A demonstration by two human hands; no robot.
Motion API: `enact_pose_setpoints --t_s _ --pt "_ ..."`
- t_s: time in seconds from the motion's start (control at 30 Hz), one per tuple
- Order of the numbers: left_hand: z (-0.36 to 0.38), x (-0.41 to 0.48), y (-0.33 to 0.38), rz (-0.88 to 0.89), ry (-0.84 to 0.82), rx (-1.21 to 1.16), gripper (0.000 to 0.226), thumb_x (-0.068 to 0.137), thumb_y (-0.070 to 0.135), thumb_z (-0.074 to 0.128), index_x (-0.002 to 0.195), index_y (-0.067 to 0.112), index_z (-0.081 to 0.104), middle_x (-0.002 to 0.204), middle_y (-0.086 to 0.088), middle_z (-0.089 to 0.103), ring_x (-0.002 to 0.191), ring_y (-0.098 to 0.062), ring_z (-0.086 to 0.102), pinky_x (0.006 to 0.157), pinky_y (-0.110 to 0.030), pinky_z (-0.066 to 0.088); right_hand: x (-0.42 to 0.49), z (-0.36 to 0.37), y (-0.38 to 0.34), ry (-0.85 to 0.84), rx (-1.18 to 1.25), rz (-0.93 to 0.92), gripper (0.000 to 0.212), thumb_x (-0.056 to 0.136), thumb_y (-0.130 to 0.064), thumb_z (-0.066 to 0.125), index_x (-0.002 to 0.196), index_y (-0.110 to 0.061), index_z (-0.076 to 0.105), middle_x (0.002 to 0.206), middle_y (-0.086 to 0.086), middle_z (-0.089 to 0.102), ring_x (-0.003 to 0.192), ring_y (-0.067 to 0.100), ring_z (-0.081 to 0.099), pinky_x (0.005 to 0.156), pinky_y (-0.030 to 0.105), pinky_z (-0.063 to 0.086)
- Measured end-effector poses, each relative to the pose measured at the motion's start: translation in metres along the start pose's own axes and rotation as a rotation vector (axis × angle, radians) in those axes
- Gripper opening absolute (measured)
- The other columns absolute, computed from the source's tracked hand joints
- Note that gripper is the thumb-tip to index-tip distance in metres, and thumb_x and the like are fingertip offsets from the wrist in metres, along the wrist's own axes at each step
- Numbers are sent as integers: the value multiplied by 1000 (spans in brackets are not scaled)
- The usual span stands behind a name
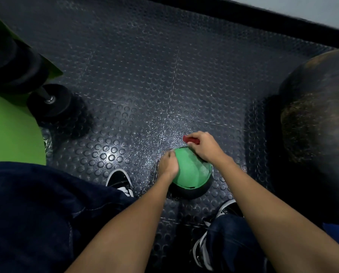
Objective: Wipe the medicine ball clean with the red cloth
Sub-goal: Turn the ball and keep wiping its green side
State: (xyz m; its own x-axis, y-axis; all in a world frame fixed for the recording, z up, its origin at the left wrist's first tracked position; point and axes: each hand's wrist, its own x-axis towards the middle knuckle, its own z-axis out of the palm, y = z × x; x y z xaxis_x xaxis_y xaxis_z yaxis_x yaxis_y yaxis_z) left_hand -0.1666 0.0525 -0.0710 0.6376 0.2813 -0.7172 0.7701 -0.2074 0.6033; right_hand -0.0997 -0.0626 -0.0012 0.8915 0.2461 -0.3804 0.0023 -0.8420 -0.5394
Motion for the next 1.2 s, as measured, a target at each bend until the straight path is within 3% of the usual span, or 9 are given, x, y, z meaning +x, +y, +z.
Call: enact_pose_setpoints --t_s 0.13,0.23,0.33,0.43,0.57,0.7,0.77,0.97,1.2 --pt "11 1 -7 -11 102 8 43 106 44 29 131 24 57 136 -5 57 121 -28 55 106 -49 42 -4 7 -3 -106 -34 -42 23 83 -13 69 103 -24 72 105 -4 64 103 16 51 97 36 42" --pt "7 7 -7 19 96 -10 39 105 39 31 124 24 62 128 -4 61 113 -27 57 101 -44 44 -11 -10 -7 -311 195 -80 24 80 -6 70 87 -28 74 92 -2 66 84 17 62 75 35 53" --pt "4 7 -7 20 73 -51 39 106 38 31 126 23 61 124 2 57 118 -26 53 102 -39 39 -5 -22 -2 -246 324 14 26 86 -6 65 98 -27 73 100 7 67 63 17 62 56 32 56" --pt "2 4 -5 32 72 -35 41 107 39 30 131 22 58 135 -4 55 123 -26 51 105 -41 38 3 -11 0 -115 86 64 40 91 -13 60 128 -28 58 120 1 61 83 16 64 66 18 50" --pt "1 6 -4 18 76 -23 39 107 37 31 129 23 59 138 -7 54 124 -28 51 107 -43 39 0 9 1 -135 -114 -75 30 89 -11 62 116 -23 67 115 1 63 109 18 52 99 30 41" --pt "0 8 -5 37 73 -2 40 106 36 29 117 20 63 126 -4 59 118 -28 53 102 -43 42 -7 -8 -2 -317 90 -172 30 83 -9 68 95 -36 73 97 -11 68 90 15 62 83 33 53" --pt "1 7 -3 46 63 -3 38 106 36 28 117 21 61 125 -3 59 116 -26 53 102 -43 42 -5 -11 -2 -255 178 -82 34 86 -9 66 95 -41 71 98 -13 67 86 18 65 77 35 57" --pt "2 8 -3 17 57 -5 37 107 35 27 113 17 59 128 -8 58 110 -24 52 99 -41 41 -9 6 13 -41 107 -20 29 87 -5 63 110 -21 71 109 -8 66 100 8 55 96 25 41" --pt "1 4 -7 69 45 69 40 107 36 26 125 20 58 132 -8 56 117 -26 52 101 -42 40 -27 -16 18 -232 274 -113 43 80 0 69 81 -43 72 99 -11 67 99 18 62 93 36 49"
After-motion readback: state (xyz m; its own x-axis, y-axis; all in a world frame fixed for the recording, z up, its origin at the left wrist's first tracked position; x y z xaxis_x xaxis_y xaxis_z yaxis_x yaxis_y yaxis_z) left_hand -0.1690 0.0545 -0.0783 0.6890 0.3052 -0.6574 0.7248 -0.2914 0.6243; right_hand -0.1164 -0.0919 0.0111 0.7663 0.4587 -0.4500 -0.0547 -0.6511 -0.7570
